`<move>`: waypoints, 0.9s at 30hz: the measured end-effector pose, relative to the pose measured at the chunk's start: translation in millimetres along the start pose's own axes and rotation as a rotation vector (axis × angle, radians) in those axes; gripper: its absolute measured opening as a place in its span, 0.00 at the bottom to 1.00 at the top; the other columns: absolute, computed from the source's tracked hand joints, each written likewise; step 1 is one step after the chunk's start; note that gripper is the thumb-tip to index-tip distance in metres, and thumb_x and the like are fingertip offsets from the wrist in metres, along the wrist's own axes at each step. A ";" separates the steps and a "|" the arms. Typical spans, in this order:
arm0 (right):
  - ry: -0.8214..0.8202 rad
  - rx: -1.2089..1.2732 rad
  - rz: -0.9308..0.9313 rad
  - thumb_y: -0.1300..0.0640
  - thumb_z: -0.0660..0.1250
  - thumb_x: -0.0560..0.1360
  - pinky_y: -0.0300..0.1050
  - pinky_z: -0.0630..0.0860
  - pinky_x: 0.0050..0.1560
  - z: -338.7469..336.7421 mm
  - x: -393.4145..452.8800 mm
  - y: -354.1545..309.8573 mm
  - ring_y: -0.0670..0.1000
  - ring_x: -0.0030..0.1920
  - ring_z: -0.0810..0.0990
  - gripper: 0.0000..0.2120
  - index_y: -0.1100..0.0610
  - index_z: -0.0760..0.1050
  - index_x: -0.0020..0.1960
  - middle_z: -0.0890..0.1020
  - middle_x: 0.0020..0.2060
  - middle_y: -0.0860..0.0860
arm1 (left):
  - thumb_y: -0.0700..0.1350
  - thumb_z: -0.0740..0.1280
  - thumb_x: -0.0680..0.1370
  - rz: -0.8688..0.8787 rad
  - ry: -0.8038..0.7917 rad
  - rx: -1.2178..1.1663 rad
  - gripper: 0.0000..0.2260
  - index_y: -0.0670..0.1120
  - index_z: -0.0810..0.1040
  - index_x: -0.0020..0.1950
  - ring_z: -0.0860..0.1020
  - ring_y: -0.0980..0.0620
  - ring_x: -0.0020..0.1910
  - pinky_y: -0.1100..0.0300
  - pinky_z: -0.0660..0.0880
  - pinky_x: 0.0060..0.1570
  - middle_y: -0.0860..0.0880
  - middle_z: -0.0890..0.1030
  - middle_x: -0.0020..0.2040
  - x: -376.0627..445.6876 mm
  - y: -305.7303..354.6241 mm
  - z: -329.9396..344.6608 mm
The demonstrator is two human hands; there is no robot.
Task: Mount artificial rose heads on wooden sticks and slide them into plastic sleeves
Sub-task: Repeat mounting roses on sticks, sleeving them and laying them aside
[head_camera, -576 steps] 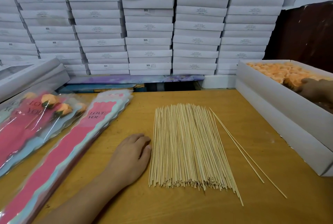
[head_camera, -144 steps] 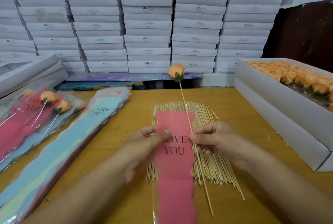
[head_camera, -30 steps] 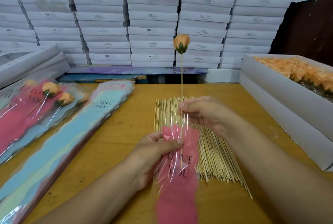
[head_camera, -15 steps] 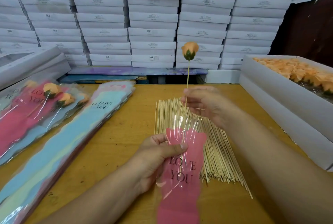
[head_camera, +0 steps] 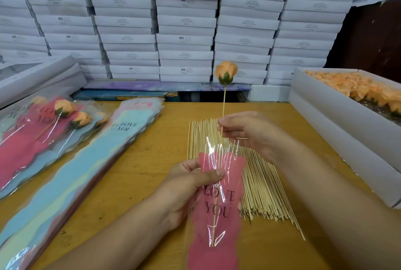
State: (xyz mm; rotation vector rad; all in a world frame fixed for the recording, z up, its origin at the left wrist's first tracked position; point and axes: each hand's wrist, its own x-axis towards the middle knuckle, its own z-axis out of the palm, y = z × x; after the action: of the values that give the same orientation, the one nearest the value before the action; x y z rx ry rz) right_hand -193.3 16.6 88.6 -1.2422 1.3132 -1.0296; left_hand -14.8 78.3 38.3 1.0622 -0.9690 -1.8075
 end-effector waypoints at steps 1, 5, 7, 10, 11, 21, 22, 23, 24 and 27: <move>-0.010 -0.008 0.004 0.55 0.74 0.74 0.47 0.79 0.54 0.0 -1.3 2.7 0.47 0.43 0.85 0.08 0.58 0.84 0.51 0.88 0.45 0.52 | 0.34 0.77 0.64 0.004 -0.005 -0.001 0.19 0.38 0.82 0.54 0.84 0.46 0.36 0.54 0.83 0.39 0.38 0.86 0.45 -0.3 0.7 0.0; -0.039 -0.019 0.014 0.55 0.74 0.74 0.44 0.79 0.49 -0.1 -5.4 10.4 0.44 0.39 0.84 0.06 0.56 0.85 0.48 0.87 0.43 0.50 | 0.33 0.76 0.67 0.022 -0.007 0.006 0.16 0.37 0.82 0.54 0.84 0.48 0.35 0.56 0.83 0.35 0.40 0.86 0.43 -0.9 2.2 -0.3; -0.052 -0.017 0.018 0.55 0.75 0.73 0.42 0.78 0.46 -0.1 -7.4 12.0 0.43 0.37 0.83 0.06 0.56 0.85 0.48 0.87 0.40 0.49 | 0.32 0.75 0.69 0.033 -0.008 0.003 0.13 0.38 0.82 0.53 0.84 0.49 0.33 0.58 0.81 0.32 0.41 0.86 0.42 -2.2 3.1 0.3; -0.057 -0.013 0.028 0.55 0.75 0.73 0.42 0.78 0.46 -0.6 -10.0 13.1 0.43 0.38 0.83 0.07 0.57 0.85 0.49 0.87 0.40 0.48 | 0.31 0.75 0.71 0.038 -0.012 0.003 0.11 0.38 0.81 0.51 0.83 0.51 0.30 0.62 0.78 0.29 0.42 0.86 0.38 -3.7 3.3 1.5; -0.057 -0.019 0.032 0.55 0.75 0.73 0.42 0.78 0.45 -0.6 -10.3 12.5 0.44 0.39 0.83 0.07 0.57 0.84 0.49 0.87 0.40 0.48 | 0.31 0.74 0.71 0.038 -0.014 -0.001 0.10 0.39 0.81 0.49 0.82 0.52 0.28 0.64 0.78 0.28 0.43 0.85 0.37 -3.9 3.3 1.7; 0.138 0.116 -0.036 0.57 0.73 0.76 0.39 0.79 0.39 -10.8 10.4 -26.0 0.47 0.36 0.83 0.06 0.60 0.82 0.49 0.87 0.39 0.52 | 0.32 0.76 0.70 -0.002 -0.036 -0.001 0.15 0.40 0.79 0.53 0.82 0.53 0.28 0.64 0.77 0.28 0.44 0.85 0.36 -6.2 0.6 2.4; 0.155 0.131 -0.035 0.58 0.73 0.76 0.39 0.78 0.37 -10.8 12.1 -26.9 0.46 0.35 0.83 0.06 0.60 0.81 0.49 0.86 0.39 0.52 | 0.32 0.76 0.69 -0.008 -0.032 -0.003 0.17 0.39 0.78 0.56 0.82 0.53 0.29 0.64 0.78 0.29 0.44 0.85 0.37 -6.4 0.7 2.3; 0.163 0.140 -0.035 0.58 0.73 0.75 0.38 0.78 0.36 -10.4 13.1 -26.5 0.46 0.34 0.82 0.05 0.59 0.82 0.49 0.86 0.38 0.52 | 0.31 0.76 0.69 -0.008 -0.028 -0.005 0.18 0.39 0.78 0.57 0.83 0.52 0.30 0.64 0.78 0.29 0.44 0.85 0.38 -6.2 0.5 2.0; 0.165 0.146 -0.036 0.58 0.73 0.75 0.38 0.78 0.35 -10.1 13.4 -25.1 0.46 0.34 0.82 0.05 0.59 0.82 0.48 0.86 0.38 0.52 | 0.31 0.76 0.70 -0.007 -0.025 -0.004 0.17 0.39 0.79 0.56 0.83 0.52 0.31 0.64 0.78 0.30 0.43 0.86 0.39 -6.1 0.3 2.0; 0.150 0.148 -0.035 0.58 0.73 0.76 0.37 0.78 0.35 -9.4 11.7 -17.6 0.45 0.33 0.81 0.04 0.59 0.82 0.48 0.86 0.37 0.51 | 0.32 0.76 0.69 -0.008 -0.023 0.007 0.14 0.39 0.80 0.53 0.83 0.52 0.32 0.63 0.79 0.30 0.43 0.86 0.40 -5.8 -0.3 2.4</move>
State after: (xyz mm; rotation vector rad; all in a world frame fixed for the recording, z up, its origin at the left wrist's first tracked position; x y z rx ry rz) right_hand -199.9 2.6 105.8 -1.0971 1.3070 -1.2413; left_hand -15.2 84.1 40.5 1.0527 -0.9872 -1.8274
